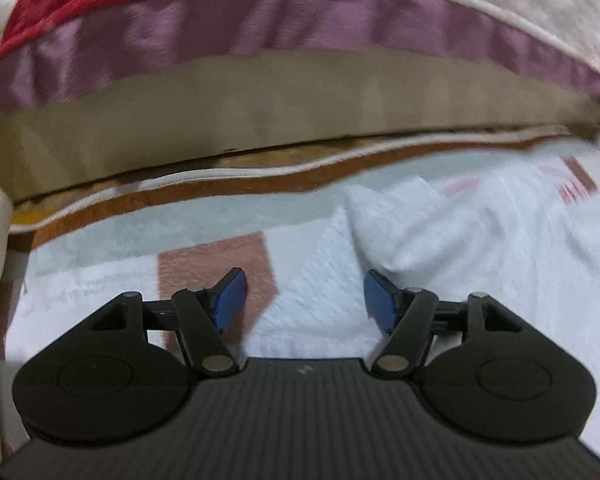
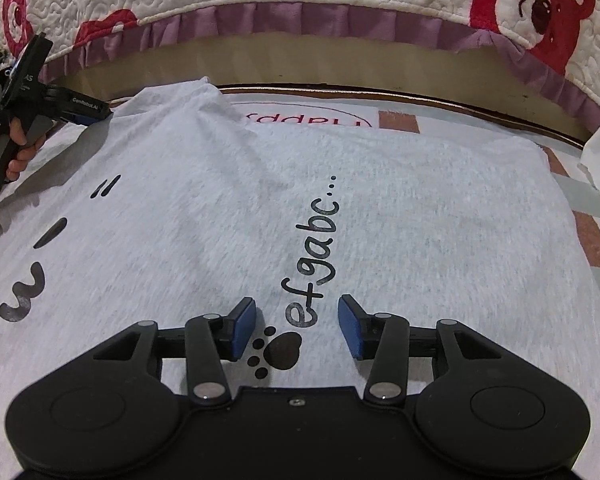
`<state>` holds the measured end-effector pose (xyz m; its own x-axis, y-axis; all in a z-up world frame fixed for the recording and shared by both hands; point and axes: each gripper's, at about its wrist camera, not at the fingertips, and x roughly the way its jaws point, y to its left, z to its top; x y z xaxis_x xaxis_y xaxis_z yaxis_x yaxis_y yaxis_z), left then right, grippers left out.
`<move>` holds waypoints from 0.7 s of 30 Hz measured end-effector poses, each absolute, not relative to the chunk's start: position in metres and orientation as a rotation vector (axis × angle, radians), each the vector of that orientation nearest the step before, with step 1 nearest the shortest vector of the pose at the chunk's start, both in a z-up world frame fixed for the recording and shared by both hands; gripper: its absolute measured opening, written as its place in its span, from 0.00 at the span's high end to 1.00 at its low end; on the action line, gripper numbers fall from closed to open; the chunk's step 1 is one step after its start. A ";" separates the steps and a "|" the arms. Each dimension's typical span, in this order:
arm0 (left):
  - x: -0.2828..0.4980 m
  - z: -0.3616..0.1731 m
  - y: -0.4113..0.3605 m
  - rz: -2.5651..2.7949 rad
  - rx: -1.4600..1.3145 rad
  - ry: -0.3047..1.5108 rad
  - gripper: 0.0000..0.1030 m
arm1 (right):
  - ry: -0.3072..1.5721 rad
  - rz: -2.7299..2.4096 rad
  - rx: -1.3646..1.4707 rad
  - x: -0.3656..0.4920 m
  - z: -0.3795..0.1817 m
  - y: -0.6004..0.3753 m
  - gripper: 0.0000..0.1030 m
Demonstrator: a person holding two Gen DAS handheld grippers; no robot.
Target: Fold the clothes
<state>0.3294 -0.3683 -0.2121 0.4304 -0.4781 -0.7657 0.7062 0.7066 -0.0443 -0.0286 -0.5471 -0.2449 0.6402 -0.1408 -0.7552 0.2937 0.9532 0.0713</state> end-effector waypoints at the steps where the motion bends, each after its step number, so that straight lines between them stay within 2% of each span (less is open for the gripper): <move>1: 0.325 -0.211 -0.369 -0.794 0.321 0.837 0.74 | 0.842 -0.249 0.193 -0.029 -0.245 -0.547 0.49; 2: 0.321 -0.209 -0.370 -0.820 0.338 0.825 0.95 | 0.842 -0.248 0.192 -0.029 -0.245 -0.547 0.49; 3: 0.316 -0.205 -0.369 -0.815 0.352 0.803 0.97 | 0.843 -0.248 0.191 -0.029 -0.245 -0.546 0.48; 7: 0.299 -0.184 -0.362 -0.748 0.370 0.663 0.98 | 0.846 -0.249 0.185 -0.028 -0.245 -0.546 0.48; 11: 0.295 -0.152 -0.330 -0.570 0.193 0.512 0.98 | 0.861 -0.247 0.179 -0.028 -0.242 -0.547 0.47; 15: 0.298 -0.160 -0.330 -0.377 0.266 0.460 1.00 | 0.855 -0.247 0.180 -0.029 -0.243 -0.547 0.47; 17: 0.304 -0.166 -0.331 -0.377 0.289 0.524 0.97 | 0.859 -0.246 0.177 -0.028 -0.242 -0.546 0.47; 19: 0.296 -0.164 -0.322 -0.489 0.242 0.590 0.88 | 0.864 -0.244 0.177 -0.028 -0.242 -0.547 0.47; 20: 0.288 -0.164 -0.317 -0.528 0.235 0.616 0.75 | 0.865 -0.243 0.178 -0.028 -0.242 -0.547 0.47; 21: 0.280 -0.163 -0.312 -0.566 0.227 0.641 0.56 | 0.865 -0.243 0.179 -0.028 -0.242 -0.547 0.46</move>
<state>0.2801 -0.3116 -0.1634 0.6572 -0.4271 -0.6210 0.5632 0.8258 0.0282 -0.0279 -0.5474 -0.2416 0.6239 -0.1380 -0.7693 0.2825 0.9575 0.0574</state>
